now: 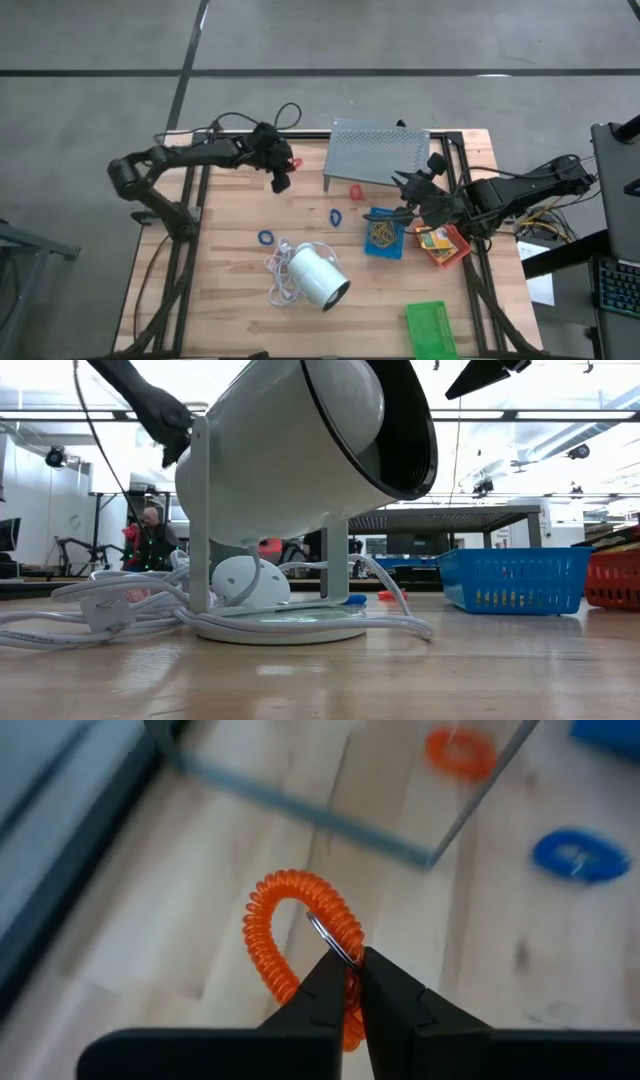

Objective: Pick & Place Office Desk Supplies
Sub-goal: Put the orange spring keychain into the green bin

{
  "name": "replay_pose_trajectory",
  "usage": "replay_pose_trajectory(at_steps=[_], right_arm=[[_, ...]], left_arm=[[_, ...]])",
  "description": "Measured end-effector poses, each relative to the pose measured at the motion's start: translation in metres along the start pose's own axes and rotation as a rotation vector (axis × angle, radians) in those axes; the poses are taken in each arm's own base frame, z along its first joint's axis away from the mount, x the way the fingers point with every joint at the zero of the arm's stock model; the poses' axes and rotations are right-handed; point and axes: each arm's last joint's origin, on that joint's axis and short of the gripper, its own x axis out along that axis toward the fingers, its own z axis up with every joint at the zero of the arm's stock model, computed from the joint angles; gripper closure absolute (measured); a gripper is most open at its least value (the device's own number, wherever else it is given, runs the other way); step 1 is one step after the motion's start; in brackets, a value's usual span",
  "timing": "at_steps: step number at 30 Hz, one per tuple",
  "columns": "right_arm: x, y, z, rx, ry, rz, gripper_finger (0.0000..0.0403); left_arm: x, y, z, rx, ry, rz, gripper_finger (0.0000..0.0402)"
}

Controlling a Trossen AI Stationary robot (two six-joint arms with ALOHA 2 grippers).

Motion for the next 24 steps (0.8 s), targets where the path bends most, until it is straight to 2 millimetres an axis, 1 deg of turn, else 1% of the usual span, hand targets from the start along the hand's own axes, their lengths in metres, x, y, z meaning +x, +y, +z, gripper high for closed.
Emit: replay_pose_trajectory(at_steps=[3,6,10,13,16,17,19,21,24], right_arm=[[0.0,0.0,0.0,0.0,0.0,0.0,0.0343],[0.0,0.0,0.0,0.0,0.0,0.0,0.0344],[0.0,0.0,0.0,0.0,0.0,0.0,0.0344],[0.0,0.0,0.0,0.001,0.0,0.005,0.0344],[0.001,0.001,-0.002,-0.013,0.005,0.011,0.0344],[0.001,0.002,-0.003,-0.024,0.008,0.019,0.0344],[0.002,0.004,-0.004,-0.036,0.017,0.061,0.0346],[0.002,0.007,-0.002,-0.029,0.005,0.119,0.0346],[0.003,0.015,0.003,-0.032,-0.051,0.264,0.0346]], left_arm=[[-0.023,-0.005,0.011,0.027,-0.091,-0.014,0.0379],[-0.048,-0.012,0.021,0.061,-0.201,-0.088,0.0379],[-0.081,-0.025,0.03,0.14,-0.358,-0.292,0.0379],[-0.101,-0.035,0.034,0.272,-0.486,-0.503,0.0379],[-0.11,-0.044,0.036,0.418,-0.608,-0.727,0.0379],[-0.111,-0.046,0.037,0.45,-0.634,-0.774,0.0379],[-0.112,-0.05,0.04,0.482,-0.658,-0.805,0.0378],[-0.111,-0.053,0.041,0.482,-0.652,-0.79,0.0378],[-0.108,-0.063,0.042,0.492,-0.638,-0.789,0.0378]])
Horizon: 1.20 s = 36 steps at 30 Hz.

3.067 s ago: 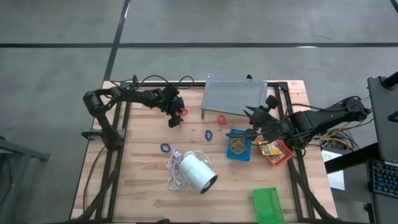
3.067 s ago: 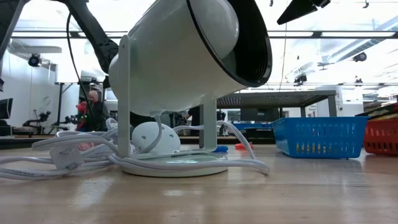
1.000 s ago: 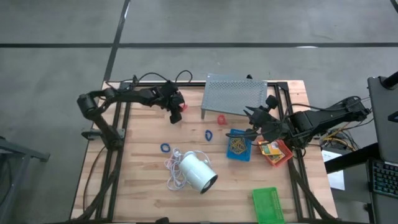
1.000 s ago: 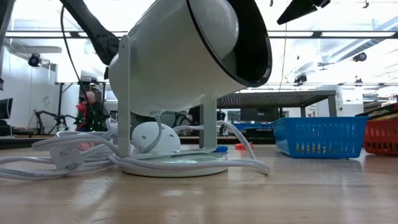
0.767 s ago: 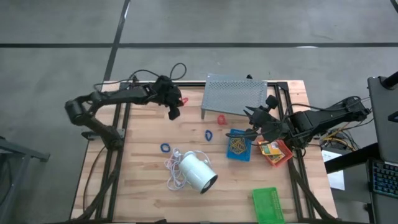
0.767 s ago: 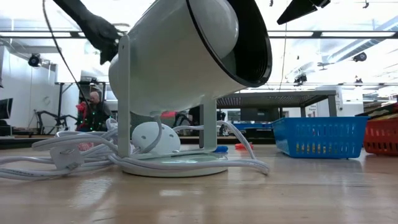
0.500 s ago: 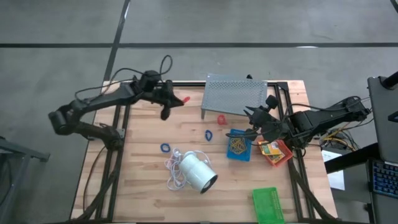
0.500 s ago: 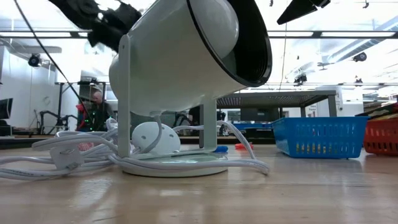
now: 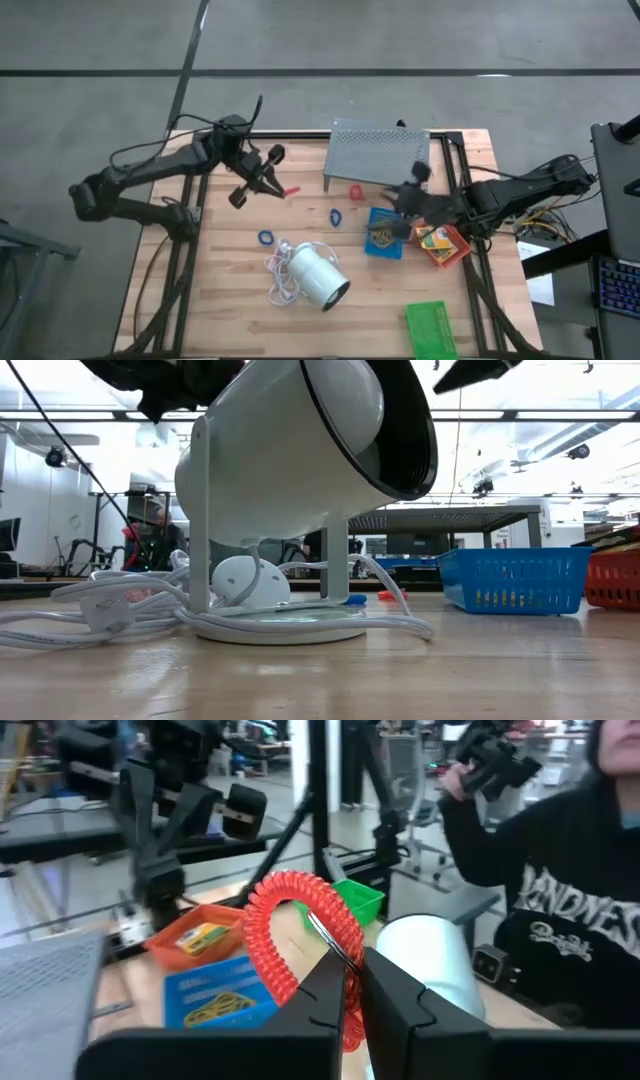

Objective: Pick & Place Office Desk Supplies
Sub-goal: Put the orange spring keychain into the green bin

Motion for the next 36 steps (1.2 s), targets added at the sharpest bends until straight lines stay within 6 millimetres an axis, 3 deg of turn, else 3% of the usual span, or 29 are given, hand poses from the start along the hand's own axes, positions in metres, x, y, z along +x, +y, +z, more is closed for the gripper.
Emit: replay_pose_trajectory(at_steps=[5,9,15,23,29,36], right_arm=[[0.005,0.015,0.005,-0.129,-0.172,0.291,0.0346],[0.008,0.021,0.002,-0.162,-0.238,0.389,0.0346],[0.013,0.025,-0.003,-0.136,-0.295,0.384,0.0346],[0.013,0.025,-0.001,-0.145,-0.328,0.374,0.0342],[0.014,0.026,-0.005,-0.095,-0.304,0.383,0.0304],[0.017,0.028,-0.01,-0.114,-0.302,0.381,0.0242]], left_arm=[[0.023,-0.015,0.005,0.02,-0.002,-0.1,0.0378],[0.044,-0.028,0.007,-0.01,0.046,-0.077,0.0378],[0.071,-0.045,0.009,0.057,0.167,0.143,0.0378],[0.081,-0.058,0.012,0.158,0.158,0.064,0.0378],[0.083,-0.056,0.012,0.169,0.143,0.065,0.0378],[0.1,-0.043,0.0,0.181,0.134,0.067,0.0378]])
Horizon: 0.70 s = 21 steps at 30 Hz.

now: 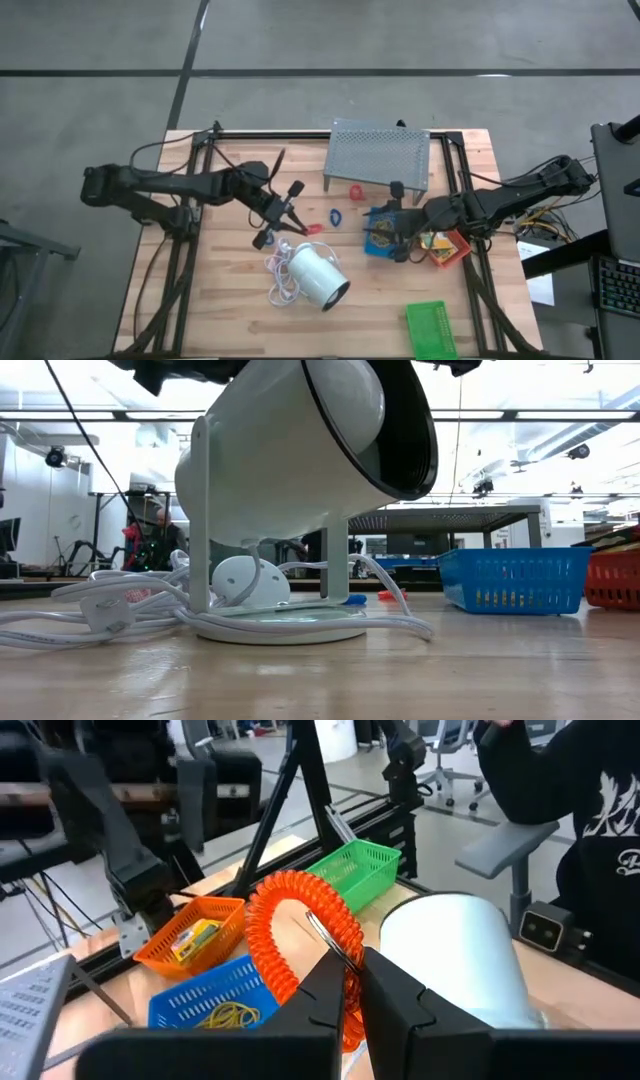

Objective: Pick & Place Office Desk Supplies
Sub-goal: Put the orange spring keychain into the green bin

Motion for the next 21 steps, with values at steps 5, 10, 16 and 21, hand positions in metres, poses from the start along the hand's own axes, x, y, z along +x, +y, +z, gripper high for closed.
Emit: replay_pose_trajectory(at_steps=[5,10,16,21], right_arm=[[0.0,-0.002,0.008,-0.031,-0.079,-0.019,0.0211],[0.005,0.0,0.007,-0.037,-0.079,-0.019,0.0199],[0.023,0.004,0.002,-0.198,-0.068,-0.037,0.0197],[0.043,0.01,0.001,-0.254,-0.107,-0.06,0.0197]], left_arm=[[0.017,0.007,-0.009,0.024,-0.056,-0.049,0.0378],[0.023,0.011,-0.013,0.025,-0.058,-0.046,0.0378],[0.023,0.011,-0.012,0.034,-0.07,-0.041,0.0378],[0.023,0.011,-0.013,0.027,-0.066,-0.043,0.0378]])
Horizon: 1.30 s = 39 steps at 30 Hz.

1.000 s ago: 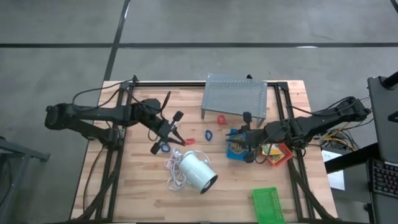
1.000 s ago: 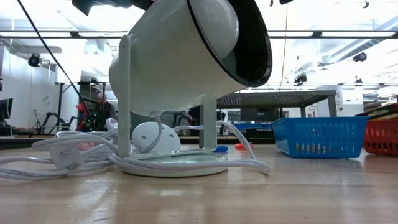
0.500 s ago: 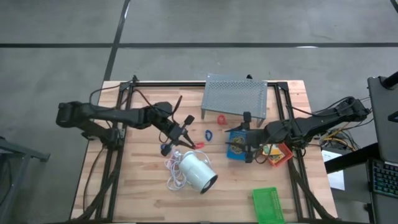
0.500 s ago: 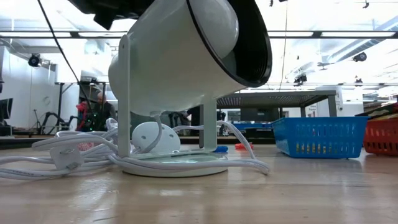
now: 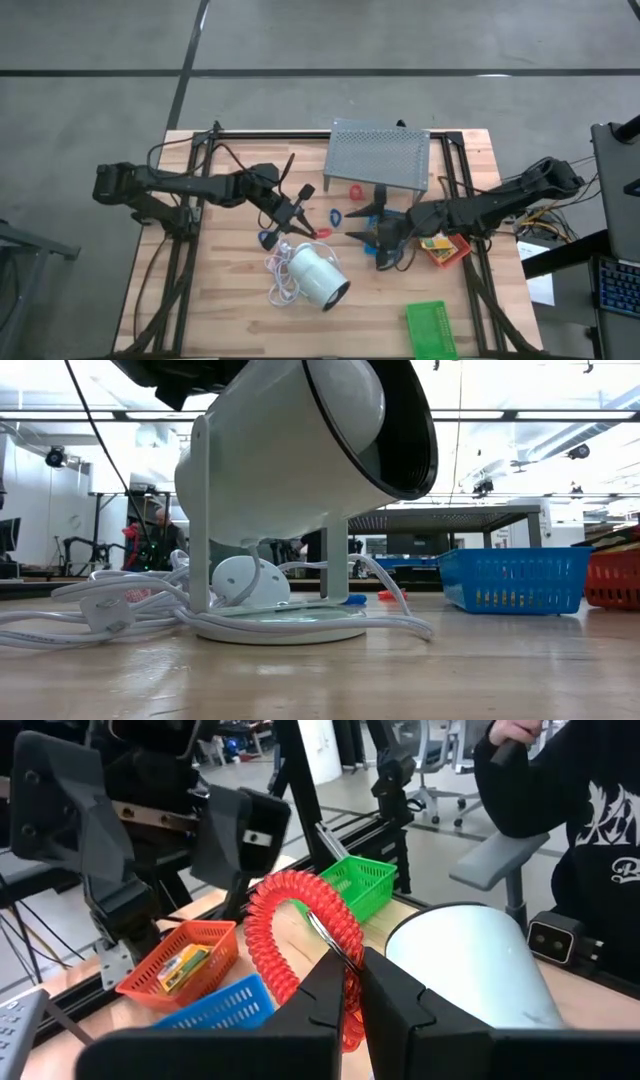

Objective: Pick & Place Office Desk Supplies
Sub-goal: Put the orange spring keychain into the green bin

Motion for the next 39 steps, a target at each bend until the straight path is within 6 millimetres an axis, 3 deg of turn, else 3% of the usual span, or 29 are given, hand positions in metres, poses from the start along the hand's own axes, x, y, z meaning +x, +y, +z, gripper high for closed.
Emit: replay_pose_trajectory(at_steps=[9,17,28,39], right_arm=[[0.035,-0.001,-0.002,0.007,0.043,-0.023,0.0197],[0.056,0.001,-0.008,-0.013,0.183,0.029,0.0197],[0.056,0.001,0.001,0.002,0.115,0.162,0.0197],[0.057,-0.001,0.006,-0.039,0.066,0.146,0.0199]], left_arm=[[0.0,0.0,0.0,-0.003,0.002,-0.002,0.0378],[0.0,-0.001,-0.002,-0.019,0.017,-0.008,0.0378],[0.0,-0.001,-0.003,-0.023,0.022,-0.01,0.0378],[0.0,-0.001,-0.003,-0.022,0.024,-0.011,0.0378]])
